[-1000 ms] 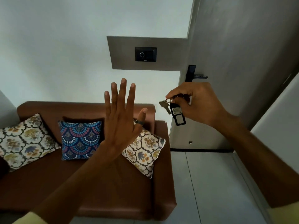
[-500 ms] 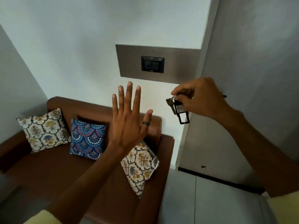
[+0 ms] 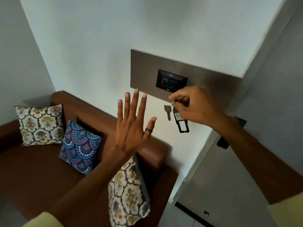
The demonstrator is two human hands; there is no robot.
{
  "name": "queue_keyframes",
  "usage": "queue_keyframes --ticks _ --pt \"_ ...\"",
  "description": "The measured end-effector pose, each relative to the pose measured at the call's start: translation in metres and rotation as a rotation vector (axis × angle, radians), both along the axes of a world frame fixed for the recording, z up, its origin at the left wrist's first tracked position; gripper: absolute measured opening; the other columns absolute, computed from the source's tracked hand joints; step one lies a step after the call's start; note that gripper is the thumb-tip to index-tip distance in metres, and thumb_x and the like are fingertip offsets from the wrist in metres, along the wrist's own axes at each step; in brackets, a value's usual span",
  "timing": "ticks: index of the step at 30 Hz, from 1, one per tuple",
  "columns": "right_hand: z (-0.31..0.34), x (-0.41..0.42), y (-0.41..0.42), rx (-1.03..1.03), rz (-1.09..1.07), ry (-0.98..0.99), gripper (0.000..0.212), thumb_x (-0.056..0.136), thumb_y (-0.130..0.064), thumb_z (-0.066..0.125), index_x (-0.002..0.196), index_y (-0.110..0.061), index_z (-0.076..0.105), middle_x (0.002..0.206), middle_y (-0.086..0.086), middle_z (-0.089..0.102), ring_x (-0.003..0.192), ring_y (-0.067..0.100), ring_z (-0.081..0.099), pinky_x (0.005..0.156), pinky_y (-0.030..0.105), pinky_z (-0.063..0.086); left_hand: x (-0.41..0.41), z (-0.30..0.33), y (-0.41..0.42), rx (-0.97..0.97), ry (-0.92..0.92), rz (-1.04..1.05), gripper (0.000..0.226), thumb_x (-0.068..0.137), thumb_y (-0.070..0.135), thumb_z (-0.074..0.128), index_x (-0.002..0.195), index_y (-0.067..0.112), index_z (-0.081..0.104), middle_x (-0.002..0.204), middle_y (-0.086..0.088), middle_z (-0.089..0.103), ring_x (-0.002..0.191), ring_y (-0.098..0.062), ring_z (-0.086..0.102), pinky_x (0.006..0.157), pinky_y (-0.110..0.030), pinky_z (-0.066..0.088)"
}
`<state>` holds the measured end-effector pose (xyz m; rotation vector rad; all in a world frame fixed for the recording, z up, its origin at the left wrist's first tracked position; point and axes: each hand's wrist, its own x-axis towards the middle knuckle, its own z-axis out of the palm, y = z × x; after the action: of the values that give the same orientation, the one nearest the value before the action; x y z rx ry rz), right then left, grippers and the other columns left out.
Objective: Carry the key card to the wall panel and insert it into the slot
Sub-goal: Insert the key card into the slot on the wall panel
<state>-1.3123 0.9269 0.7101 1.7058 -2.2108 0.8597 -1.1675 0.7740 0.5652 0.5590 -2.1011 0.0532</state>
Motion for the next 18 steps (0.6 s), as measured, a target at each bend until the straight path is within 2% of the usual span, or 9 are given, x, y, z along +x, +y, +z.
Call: queue_keyframes --ticks 2,4,6,10,14,18 --pt "0.009 -0.024 -0.023 0.135 0.016 0.035 0.025 0.083 -0.014 0.077 0.107 -0.021 0.080 0.088 -0.007 0.078 0.071 0.002 0.070 0.074 0.015 0.059 -0.023 0.002 -0.021 0.015 0.016 0.025 0.078 0.112 0.058 0.028 0.173 0.012 0.014 0.182 -0.017 0.007 0.168 -0.030 -0.010 0.137 -0.049 -0.008" --pt "0.021 -0.048 -0.042 0.249 0.021 0.031 0.025 0.082 -0.013 0.078 0.104 -0.025 0.080 0.078 -0.016 0.072 0.071 -0.003 0.070 0.068 0.000 0.052 -0.044 0.004 -0.041 0.017 0.022 0.031 0.078 0.111 0.056 0.031 0.173 0.012 0.014 0.182 -0.017 0.008 0.168 -0.033 -0.007 0.137 -0.049 -0.008" --pt "0.032 -0.067 -0.060 0.338 -0.003 0.027 0.025 0.080 -0.012 0.078 0.100 -0.028 0.080 0.073 -0.020 0.069 0.074 -0.010 0.068 0.058 -0.006 0.043 -0.063 0.005 -0.059 0.026 0.030 0.024 0.078 0.112 0.055 0.032 0.173 0.011 0.014 0.181 -0.017 0.008 0.168 -0.036 -0.003 0.137 -0.050 -0.006" --pt "0.044 -0.094 -0.100 0.481 -0.071 0.052 0.024 0.079 -0.010 0.074 0.091 -0.029 0.082 0.067 -0.020 0.070 0.067 -0.003 0.068 0.056 0.007 0.043 -0.098 -0.005 -0.087 0.024 0.041 0.009 0.077 0.113 0.055 0.032 0.173 0.011 0.013 0.181 -0.016 0.008 0.168 -0.033 -0.005 0.138 -0.051 -0.002" --pt "0.051 -0.115 -0.142 0.462 -0.070 0.053 0.023 0.078 -0.011 0.071 0.085 -0.029 0.083 0.062 -0.024 0.065 0.060 -0.004 0.062 0.050 0.011 0.038 -0.133 -0.016 -0.123 0.036 0.010 -0.009 0.075 0.112 0.053 0.034 0.173 0.012 0.017 0.181 -0.016 0.011 0.168 -0.032 -0.003 0.137 -0.056 0.005" --pt "0.061 -0.135 -0.174 0.320 -0.033 0.056 0.009 0.074 -0.024 0.085 0.082 -0.027 0.083 0.062 -0.020 0.065 0.064 -0.001 0.067 0.055 0.013 0.043 -0.165 -0.018 -0.163 0.049 -0.001 -0.026 0.075 0.111 0.052 0.033 0.172 0.009 0.022 0.181 -0.017 0.014 0.169 -0.036 0.004 0.138 -0.055 0.007"
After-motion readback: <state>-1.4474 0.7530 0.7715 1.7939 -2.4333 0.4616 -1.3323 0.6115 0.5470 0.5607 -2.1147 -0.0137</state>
